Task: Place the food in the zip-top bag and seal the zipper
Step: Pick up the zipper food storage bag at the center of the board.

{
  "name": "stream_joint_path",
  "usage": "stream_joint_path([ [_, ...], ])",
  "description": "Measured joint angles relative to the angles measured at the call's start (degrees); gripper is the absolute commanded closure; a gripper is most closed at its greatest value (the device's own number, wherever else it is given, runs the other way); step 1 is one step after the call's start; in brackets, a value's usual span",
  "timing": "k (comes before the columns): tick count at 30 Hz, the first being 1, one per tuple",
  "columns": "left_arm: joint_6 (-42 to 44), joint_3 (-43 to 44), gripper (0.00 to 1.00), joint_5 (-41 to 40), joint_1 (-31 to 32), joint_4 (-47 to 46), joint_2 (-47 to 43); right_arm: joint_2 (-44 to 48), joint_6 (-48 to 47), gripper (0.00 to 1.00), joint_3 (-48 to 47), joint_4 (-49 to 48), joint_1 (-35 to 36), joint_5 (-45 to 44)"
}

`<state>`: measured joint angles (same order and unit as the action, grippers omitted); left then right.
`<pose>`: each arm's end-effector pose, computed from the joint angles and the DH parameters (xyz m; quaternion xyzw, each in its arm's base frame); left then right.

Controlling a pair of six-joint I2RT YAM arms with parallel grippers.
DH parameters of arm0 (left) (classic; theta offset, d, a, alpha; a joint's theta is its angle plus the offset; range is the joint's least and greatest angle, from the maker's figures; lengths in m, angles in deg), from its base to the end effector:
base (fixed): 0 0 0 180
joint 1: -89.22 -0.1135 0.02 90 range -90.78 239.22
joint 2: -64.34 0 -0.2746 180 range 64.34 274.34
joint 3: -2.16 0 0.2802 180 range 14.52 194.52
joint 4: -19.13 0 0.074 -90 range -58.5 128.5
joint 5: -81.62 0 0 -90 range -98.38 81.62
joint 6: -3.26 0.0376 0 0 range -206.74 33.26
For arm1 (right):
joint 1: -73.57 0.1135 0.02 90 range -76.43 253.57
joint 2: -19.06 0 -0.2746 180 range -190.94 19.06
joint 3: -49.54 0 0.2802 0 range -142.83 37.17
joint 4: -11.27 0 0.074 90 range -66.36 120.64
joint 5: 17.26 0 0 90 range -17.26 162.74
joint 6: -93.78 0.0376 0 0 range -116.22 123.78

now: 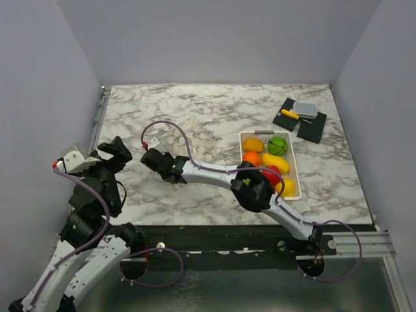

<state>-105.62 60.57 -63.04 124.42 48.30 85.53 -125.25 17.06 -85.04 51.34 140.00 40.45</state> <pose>0.0846 -0.0221 0.3957 -0.2604 0.6258 -0.0368 0.7343 0.2533 0.5304 0.1455 -0.3181 0.8495 0.0111 0.4208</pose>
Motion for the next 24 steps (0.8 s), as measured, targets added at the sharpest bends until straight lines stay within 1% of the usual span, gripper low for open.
stream_joint_path([
  [5,0.00,0.00,0.15,0.02,0.00,-0.02,0.11,3.37,0.90,0.99,4.76,-1.16,0.00,-0.22],
  [13,-0.02,-0.07,0.14,0.26,-0.02,-0.02,0.72,9.51,2.78,0.99,7.39,-1.68,0.00,-1.86],
  [15,-0.02,-0.11,0.12,0.79,0.00,0.00,0.81,11.04,3.06,0.99,7.52,-1.70,0.00,-2.51],
  [22,-1.62,-0.17,0.11,6.80,-0.02,1.27,1.01,17.16,3.45,0.99,11.76,-2.49,0.00,-4.04],
  [24,-2.64,-0.28,0.09,8.26,-0.02,2.45,1.01,18.45,3.67,0.99,13.11,-2.51,0.00,-4.44],
])
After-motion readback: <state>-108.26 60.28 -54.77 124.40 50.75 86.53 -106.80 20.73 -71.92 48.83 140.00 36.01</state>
